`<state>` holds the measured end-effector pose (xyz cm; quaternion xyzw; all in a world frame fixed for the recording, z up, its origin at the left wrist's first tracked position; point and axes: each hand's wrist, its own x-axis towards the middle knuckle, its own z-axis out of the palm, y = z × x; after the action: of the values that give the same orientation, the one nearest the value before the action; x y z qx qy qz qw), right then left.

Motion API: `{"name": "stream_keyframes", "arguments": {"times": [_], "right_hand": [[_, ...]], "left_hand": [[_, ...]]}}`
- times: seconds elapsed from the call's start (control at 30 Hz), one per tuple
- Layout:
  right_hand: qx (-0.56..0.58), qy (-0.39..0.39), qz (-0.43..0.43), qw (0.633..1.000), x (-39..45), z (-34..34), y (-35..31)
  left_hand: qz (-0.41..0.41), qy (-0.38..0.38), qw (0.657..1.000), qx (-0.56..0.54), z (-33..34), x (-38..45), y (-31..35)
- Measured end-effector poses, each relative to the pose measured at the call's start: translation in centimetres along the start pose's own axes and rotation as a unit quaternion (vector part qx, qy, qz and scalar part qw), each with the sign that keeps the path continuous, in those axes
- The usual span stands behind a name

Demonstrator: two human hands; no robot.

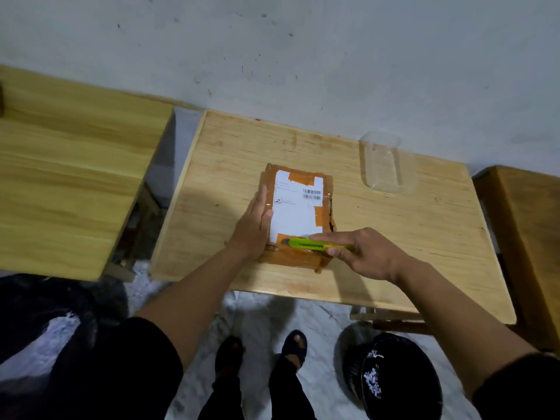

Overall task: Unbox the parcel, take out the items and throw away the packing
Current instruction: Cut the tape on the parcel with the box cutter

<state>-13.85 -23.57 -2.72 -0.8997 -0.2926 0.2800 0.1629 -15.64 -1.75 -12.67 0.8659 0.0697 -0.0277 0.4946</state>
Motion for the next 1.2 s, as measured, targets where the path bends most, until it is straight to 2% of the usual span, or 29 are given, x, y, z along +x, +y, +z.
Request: {"name": "stream_keyframes", "arguments": {"times": [0.17, 0.37, 0.6, 0.83, 0.9, 1.03, 1.13, 1.2], "right_hand": [[-0.022, -0.044, -0.04, 0.998, 1.7, -0.5, 0.4], [-0.088, -0.032, -0.087, 0.992, 2.6, -0.8, 0.7], [-0.135, -0.065, -0.121, 0.981, 2.7, -2.6, 0.9], [-0.191, -0.112, -0.085, 0.971, 0.7, -3.8, 2.8], [-0.152, -0.125, -0.058, 0.979, 0.7, -4.0, 3.6], [0.012, -0.125, 0.006, 0.992, 0.9, -4.4, 5.2], [0.183, -0.097, 0.03, 0.978, 0.2, -4.5, 5.1], [0.254, -0.037, 0.05, 0.965, 0.2, -3.8, 5.2]], "left_hand": [[0.004, 0.011, 1.0, 0.001, 0.1, -0.2, -0.1], [-0.016, 0.009, 1.0, -0.013, 0.2, -0.3, -0.3], [-0.041, 0.013, 0.999, -0.009, 0.0, -0.5, 0.5], [-0.052, 0.005, 0.999, 0.001, 0.2, -0.5, 0.8], [-0.052, 0.007, 0.999, 0.005, 0.3, -0.5, 0.8], [-0.054, 0.009, 0.999, 0.003, 0.4, -0.6, 0.7], [-0.05, 0.004, 0.999, 0.007, 0.4, -0.6, 0.8], [-0.051, -0.002, 0.999, 0.005, 0.4, -0.5, 0.7]]}}
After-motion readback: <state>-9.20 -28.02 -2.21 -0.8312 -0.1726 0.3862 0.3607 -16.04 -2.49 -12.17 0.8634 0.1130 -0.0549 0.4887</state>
